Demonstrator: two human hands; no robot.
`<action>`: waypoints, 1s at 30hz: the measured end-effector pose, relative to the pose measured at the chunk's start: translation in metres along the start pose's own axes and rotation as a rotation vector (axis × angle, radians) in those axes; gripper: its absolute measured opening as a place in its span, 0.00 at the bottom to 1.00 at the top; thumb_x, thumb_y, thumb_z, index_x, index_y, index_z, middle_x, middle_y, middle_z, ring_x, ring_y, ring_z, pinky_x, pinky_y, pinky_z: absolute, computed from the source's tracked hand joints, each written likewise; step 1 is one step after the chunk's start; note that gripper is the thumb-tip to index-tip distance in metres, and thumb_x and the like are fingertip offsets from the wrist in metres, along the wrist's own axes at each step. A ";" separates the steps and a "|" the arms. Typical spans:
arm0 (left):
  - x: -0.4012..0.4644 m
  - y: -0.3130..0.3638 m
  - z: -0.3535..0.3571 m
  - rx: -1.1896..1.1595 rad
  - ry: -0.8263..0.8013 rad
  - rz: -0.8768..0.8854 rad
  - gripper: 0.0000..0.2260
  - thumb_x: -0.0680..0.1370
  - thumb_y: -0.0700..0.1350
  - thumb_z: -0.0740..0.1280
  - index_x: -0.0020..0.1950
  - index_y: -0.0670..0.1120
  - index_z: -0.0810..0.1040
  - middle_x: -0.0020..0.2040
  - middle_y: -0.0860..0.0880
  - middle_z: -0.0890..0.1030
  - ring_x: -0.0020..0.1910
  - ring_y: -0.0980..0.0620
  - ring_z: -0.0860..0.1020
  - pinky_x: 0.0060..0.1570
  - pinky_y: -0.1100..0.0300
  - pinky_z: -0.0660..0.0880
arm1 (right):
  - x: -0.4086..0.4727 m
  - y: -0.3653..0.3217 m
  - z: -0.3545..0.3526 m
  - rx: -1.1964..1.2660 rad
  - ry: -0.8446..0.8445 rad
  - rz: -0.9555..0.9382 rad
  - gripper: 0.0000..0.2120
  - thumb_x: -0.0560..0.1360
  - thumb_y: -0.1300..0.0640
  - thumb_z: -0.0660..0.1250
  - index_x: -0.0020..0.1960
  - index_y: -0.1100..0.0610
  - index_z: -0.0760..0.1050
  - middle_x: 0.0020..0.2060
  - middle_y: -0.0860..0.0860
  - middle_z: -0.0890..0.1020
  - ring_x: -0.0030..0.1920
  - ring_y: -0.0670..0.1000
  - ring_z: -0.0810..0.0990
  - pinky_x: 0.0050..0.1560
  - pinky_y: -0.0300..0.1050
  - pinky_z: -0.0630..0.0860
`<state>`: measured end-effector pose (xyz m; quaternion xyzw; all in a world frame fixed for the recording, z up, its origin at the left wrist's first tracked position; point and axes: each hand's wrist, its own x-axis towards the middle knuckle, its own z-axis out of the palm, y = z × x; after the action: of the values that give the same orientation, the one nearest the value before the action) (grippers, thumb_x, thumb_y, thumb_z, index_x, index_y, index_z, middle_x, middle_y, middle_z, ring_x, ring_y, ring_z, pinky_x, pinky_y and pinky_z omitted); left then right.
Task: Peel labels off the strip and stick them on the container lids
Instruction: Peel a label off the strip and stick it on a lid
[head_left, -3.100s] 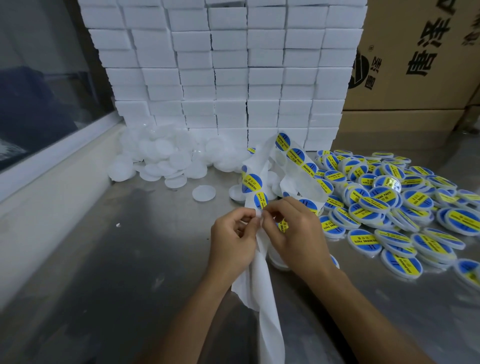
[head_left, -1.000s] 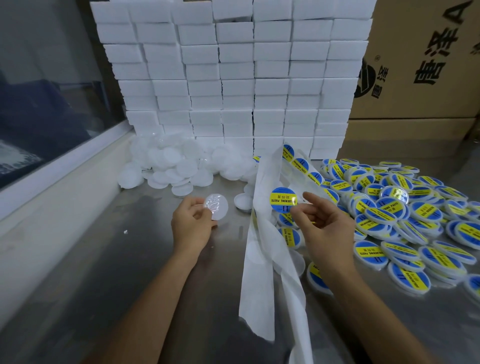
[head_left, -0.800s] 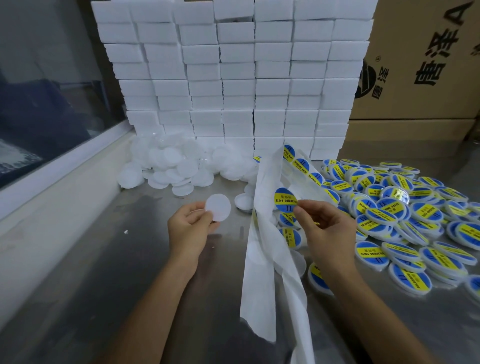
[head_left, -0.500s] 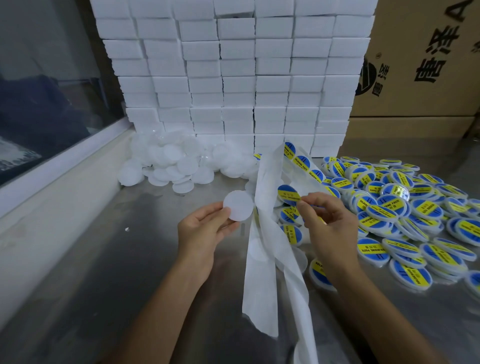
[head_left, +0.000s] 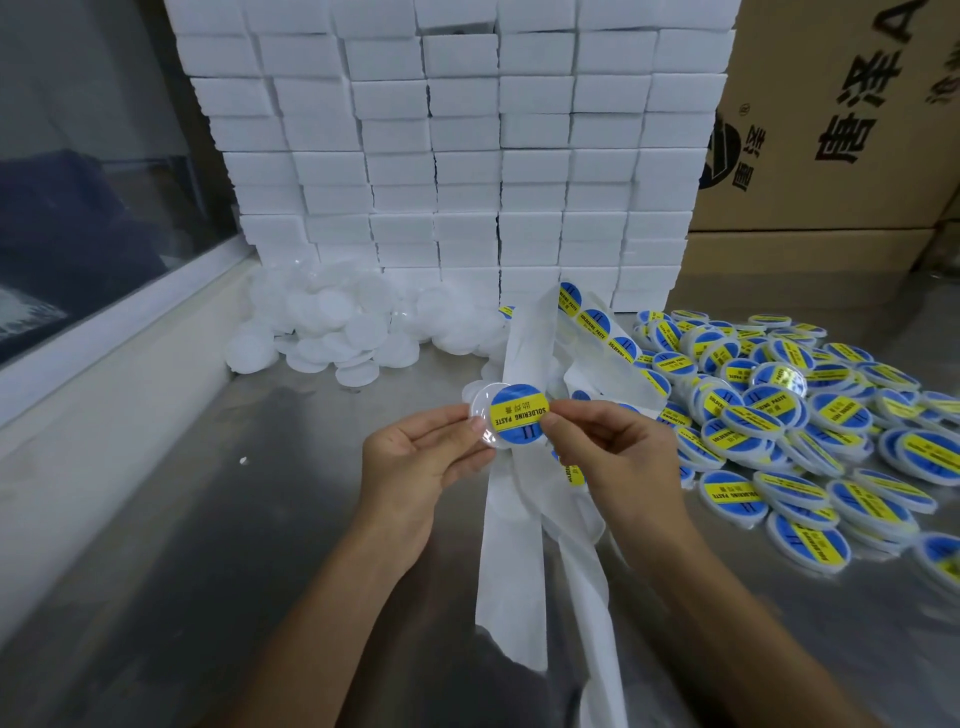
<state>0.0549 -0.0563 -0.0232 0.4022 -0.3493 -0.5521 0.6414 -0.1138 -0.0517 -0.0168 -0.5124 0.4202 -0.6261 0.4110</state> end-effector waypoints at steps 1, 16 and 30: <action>-0.001 0.000 0.000 0.000 -0.011 0.001 0.17 0.63 0.41 0.75 0.50 0.37 0.82 0.44 0.39 0.85 0.43 0.45 0.85 0.39 0.60 0.81 | 0.000 0.000 0.000 -0.002 -0.006 0.000 0.05 0.71 0.62 0.74 0.44 0.53 0.85 0.39 0.49 0.87 0.40 0.47 0.85 0.38 0.34 0.78; -0.004 0.004 0.001 0.028 -0.052 0.009 0.14 0.64 0.40 0.76 0.48 0.38 0.82 0.44 0.39 0.85 0.43 0.43 0.85 0.38 0.60 0.81 | 0.000 0.004 -0.001 -0.020 -0.039 -0.033 0.06 0.70 0.60 0.75 0.45 0.51 0.84 0.40 0.46 0.87 0.41 0.45 0.85 0.38 0.32 0.78; -0.005 0.002 0.003 0.111 0.028 0.086 0.08 0.68 0.36 0.76 0.45 0.41 0.83 0.41 0.41 0.86 0.40 0.44 0.85 0.37 0.61 0.81 | -0.001 0.008 0.000 -0.124 -0.058 -0.138 0.07 0.71 0.61 0.75 0.46 0.51 0.84 0.39 0.47 0.87 0.41 0.50 0.85 0.42 0.40 0.82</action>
<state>0.0521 -0.0512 -0.0205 0.4295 -0.3870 -0.4982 0.6461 -0.1127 -0.0531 -0.0247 -0.5824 0.4097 -0.6105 0.3466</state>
